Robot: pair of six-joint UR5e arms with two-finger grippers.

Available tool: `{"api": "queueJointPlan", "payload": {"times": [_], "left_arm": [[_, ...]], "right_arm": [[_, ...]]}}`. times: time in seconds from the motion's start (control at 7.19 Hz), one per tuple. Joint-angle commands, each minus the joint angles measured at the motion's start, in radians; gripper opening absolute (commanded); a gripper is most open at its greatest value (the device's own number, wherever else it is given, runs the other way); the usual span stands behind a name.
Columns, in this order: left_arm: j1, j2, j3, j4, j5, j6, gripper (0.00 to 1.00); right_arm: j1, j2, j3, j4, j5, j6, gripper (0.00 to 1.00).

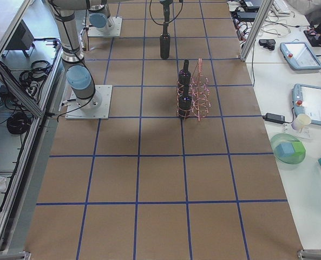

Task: Place wine into wine basket
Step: 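Reach the right gripper to the standing bottle and grasp its neck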

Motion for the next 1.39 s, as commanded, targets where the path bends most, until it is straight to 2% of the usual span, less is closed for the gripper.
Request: {"api": "queueJointPlan", "payload": {"times": [0.0,0.14,0.42,0.56,0.7,0.97,1.11,1.25], "left_arm": [[0.007,0.0,-0.002,-0.007,0.004,0.001,1.0],[0.007,0.002,-0.011,-0.004,0.004,0.001,1.0],[0.007,0.002,-0.013,-0.004,0.003,0.001,1.0],[0.007,0.002,-0.013,-0.004,0.003,0.001,1.0],[0.007,0.002,-0.013,-0.004,0.003,0.001,1.0],[0.009,0.002,-0.013,-0.004,0.004,0.001,1.0],[0.009,0.002,-0.013,-0.004,0.004,0.001,1.0],[0.009,0.002,-0.014,-0.004,0.004,0.003,1.0]], "right_arm": [[0.013,0.047,0.001,-0.045,0.001,0.016,0.99],[0.013,0.056,0.002,-0.047,0.001,0.01,0.88],[0.013,0.07,0.013,-0.049,-0.001,0.007,0.85],[0.013,0.069,0.013,-0.046,0.001,0.007,0.76],[0.013,0.07,0.013,-0.042,0.002,0.007,0.76],[0.013,0.07,0.013,-0.035,0.002,0.001,0.66],[0.013,0.07,0.013,-0.035,0.002,0.001,0.59],[0.013,0.07,0.013,-0.035,0.004,0.001,0.42]]}}
